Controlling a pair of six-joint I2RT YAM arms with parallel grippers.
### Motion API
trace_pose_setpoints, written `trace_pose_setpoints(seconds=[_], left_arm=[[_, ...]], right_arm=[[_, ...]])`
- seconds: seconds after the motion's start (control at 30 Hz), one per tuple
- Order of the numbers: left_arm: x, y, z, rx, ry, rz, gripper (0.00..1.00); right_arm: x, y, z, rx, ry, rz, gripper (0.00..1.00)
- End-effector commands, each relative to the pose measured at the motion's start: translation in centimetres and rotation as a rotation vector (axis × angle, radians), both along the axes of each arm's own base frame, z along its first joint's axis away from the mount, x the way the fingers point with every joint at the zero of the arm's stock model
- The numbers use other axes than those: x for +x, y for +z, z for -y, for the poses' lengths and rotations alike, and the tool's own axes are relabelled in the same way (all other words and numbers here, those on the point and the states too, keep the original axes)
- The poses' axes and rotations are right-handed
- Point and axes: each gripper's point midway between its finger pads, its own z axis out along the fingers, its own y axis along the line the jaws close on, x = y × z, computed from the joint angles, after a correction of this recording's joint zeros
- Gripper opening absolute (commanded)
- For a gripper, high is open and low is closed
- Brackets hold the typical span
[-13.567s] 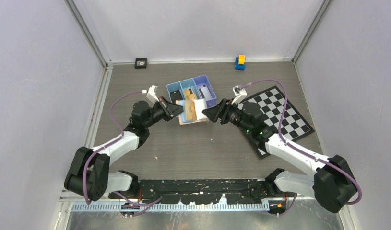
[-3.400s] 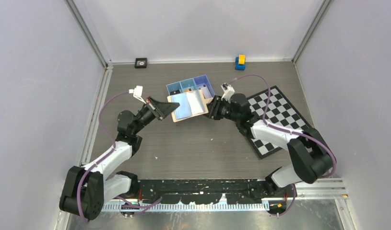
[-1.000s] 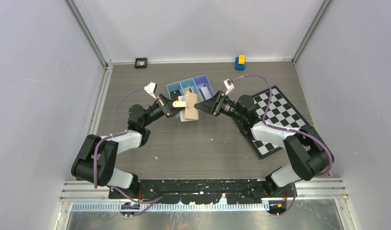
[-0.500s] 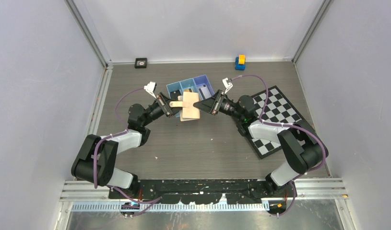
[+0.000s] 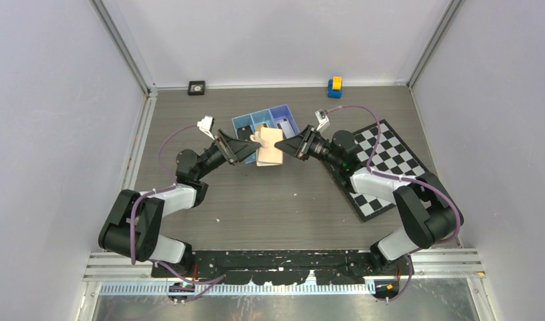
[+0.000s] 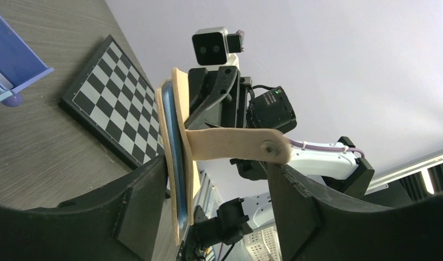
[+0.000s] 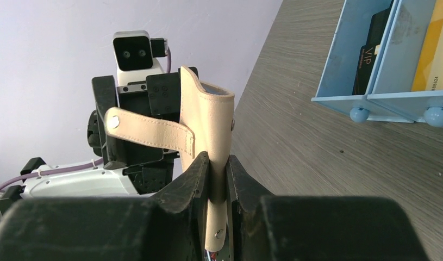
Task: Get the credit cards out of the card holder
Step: Close the card holder, then place the card holder at the center of the board.
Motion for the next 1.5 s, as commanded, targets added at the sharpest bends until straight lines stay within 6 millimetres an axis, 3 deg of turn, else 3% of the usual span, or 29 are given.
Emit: trace_pose_setpoints(seconds=[0.0,0.17,0.43,0.6,0.8,0.97,1.1,1.3,1.37,1.47], left_arm=[[-1.4,3.4,-0.5,-0.045,0.002,0.165,0.71],[-0.4,1.9,-0.1,0.008,0.0,0.094,0.76],[0.5,0.0,0.6,0.082,-0.005,0.016,0.63],[0.7,-0.3,0.3,0.129,0.024,0.008,0.48],[0.9,-0.9,-0.4,0.195,0.083,-0.005,0.18],[1.1,-1.4,-0.8,0.222,0.113,-0.025,0.0],[1.1,-1.3,-0.7,0.207,0.104,-0.029,0.0],[0.5,0.6,-0.7,0.134,0.055,0.004,0.0],[0.2,1.1,-0.5,0.117,0.041,0.018,0.0],[0.0,1.5,-0.4,0.09,0.02,0.027,0.0]], right_arm=[[0.7,1.0,0.2,0.009,-0.02,0.04,0.19],[0.4,1.3,-0.1,0.026,0.008,0.048,0.2],[-1.0,1.6,-1.9,-0.021,0.076,0.086,0.24],[-1.6,0.8,-2.6,-0.167,0.058,0.136,0.37],[-2.1,0.5,-3.0,-0.212,0.057,0.147,0.43],[-2.1,0.5,-2.7,-0.187,0.04,0.142,0.63],[-1.8,0.7,-2.2,-0.163,0.018,0.133,0.72],[-1.6,1.3,-1.7,-0.068,0.034,0.117,0.76],[-1.8,1.8,-1.8,-0.025,0.063,0.123,0.73],[-2.3,2.5,-2.4,0.032,0.117,0.131,0.6]])
